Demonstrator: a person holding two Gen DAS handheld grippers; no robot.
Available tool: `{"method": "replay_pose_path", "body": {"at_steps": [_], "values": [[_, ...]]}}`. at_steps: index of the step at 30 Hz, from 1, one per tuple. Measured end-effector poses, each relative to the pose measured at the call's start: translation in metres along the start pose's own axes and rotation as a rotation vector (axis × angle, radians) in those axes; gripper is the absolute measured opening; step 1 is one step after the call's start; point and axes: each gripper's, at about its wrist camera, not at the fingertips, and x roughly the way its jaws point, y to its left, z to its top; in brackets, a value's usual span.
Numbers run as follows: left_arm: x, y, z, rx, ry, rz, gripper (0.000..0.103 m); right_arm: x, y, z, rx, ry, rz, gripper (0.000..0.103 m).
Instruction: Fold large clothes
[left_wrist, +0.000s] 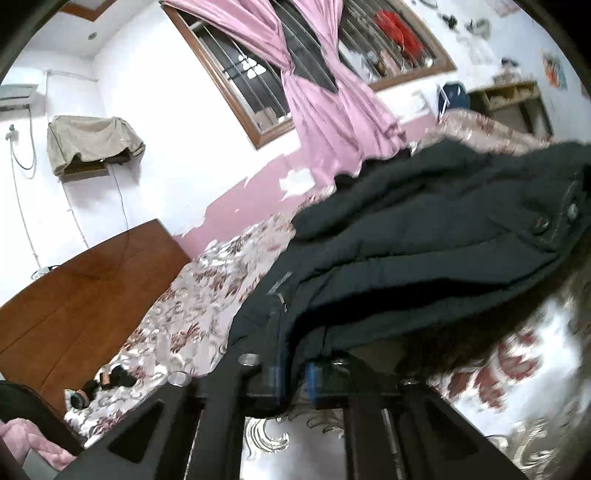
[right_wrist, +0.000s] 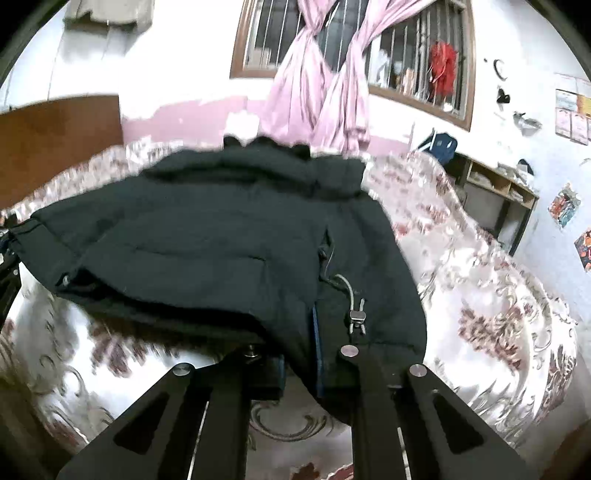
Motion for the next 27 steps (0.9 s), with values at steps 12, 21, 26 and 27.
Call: {"method": "replay_pose_path", "body": {"at_steps": [12,21,26,27], "values": [[-0.079,0.058,0.029,-0.069,-0.065,-0.078,0.006,-0.106,-0.024,0.026,0.041,-0.185,0.045,0.007],[-0.111,0.096,0.06,-0.103,-0.116,-0.064,0.006,-0.168,-0.024,0.052,0.031,-0.334,0.082,0.007],[-0.093,0.108,0.092,-0.086,-0.151,-0.095,0.006,-0.179,-0.022,0.073,0.016,-0.391,0.087,0.007],[-0.088,0.108,0.097,-0.08,-0.154,-0.102,0.006,-0.175,-0.023,0.08,0.008,-0.397,0.086,0.007]]}}
